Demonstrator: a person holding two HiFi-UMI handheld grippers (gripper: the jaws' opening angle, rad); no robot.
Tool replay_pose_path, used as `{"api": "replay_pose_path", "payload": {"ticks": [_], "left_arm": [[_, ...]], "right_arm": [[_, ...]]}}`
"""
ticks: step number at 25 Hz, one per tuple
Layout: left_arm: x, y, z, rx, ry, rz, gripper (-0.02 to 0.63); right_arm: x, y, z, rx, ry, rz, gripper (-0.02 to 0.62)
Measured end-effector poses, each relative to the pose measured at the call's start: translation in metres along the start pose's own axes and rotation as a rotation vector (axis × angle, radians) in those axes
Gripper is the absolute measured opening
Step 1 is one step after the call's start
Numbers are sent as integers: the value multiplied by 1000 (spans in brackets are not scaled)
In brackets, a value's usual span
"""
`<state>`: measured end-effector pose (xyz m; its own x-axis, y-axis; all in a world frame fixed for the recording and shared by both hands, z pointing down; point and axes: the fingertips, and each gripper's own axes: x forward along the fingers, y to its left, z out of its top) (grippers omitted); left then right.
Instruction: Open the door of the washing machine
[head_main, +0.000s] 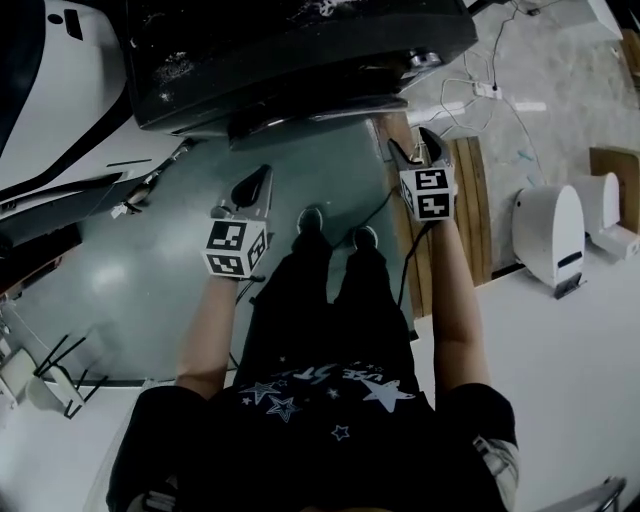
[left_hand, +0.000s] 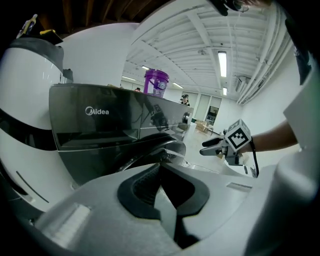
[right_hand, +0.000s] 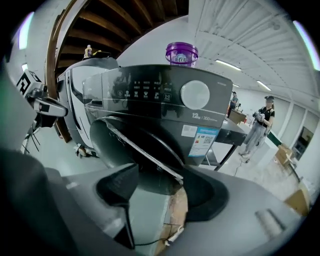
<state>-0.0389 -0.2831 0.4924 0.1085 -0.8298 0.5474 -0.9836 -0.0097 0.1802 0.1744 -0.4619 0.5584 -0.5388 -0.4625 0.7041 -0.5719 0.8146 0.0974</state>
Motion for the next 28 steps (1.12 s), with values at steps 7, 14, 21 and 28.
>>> {"api": "replay_pose_path", "payload": {"ticks": [7, 14, 21, 28], "left_arm": [[21, -11, -18, -38, -11, 71, 11], [28, -24, -38, -107, 0, 152, 11], [31, -31, -45, -148, 1, 214, 11], [37, -37, -43, -167, -13, 270, 11]], "right_arm": [[49, -20, -10, -153, 4, 53, 282], [83, -27, -5, -279, 5, 116, 282], [107, -27, -4, -387, 33, 182, 282], [119, -22, -8, -576, 46, 240, 205]]}}
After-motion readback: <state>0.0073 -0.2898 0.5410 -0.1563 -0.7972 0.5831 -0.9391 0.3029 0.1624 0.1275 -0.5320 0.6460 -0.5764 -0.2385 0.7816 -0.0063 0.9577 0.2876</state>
